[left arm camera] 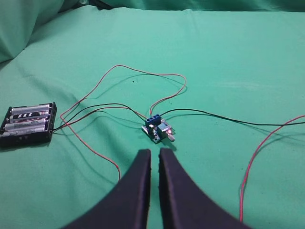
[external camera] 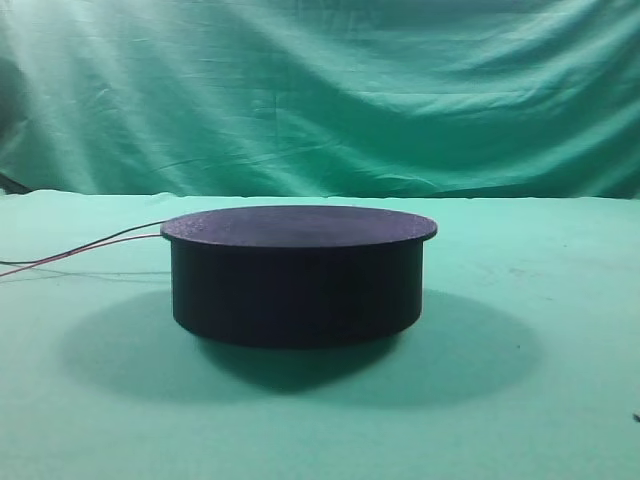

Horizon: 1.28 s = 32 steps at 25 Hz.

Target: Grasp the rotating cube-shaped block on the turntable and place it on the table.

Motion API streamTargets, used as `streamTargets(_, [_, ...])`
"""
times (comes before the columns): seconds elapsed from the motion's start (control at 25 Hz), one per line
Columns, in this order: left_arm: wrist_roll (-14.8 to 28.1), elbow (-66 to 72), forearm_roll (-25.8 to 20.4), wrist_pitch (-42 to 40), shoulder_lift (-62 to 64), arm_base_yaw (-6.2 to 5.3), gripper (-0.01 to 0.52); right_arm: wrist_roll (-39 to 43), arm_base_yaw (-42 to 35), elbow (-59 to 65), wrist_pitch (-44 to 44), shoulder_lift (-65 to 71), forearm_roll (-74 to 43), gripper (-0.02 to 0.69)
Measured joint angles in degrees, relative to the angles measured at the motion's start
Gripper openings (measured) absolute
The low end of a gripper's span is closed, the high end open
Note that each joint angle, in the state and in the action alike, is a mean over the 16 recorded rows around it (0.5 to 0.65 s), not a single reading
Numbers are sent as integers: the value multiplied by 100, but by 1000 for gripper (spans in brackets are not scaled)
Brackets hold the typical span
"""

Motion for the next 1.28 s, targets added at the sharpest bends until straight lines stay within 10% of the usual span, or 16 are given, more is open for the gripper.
streamTargets(1.28, [0, 0, 0, 0, 0, 0, 0, -93, -1969, 3193, -1903, -3955, -340, 0])
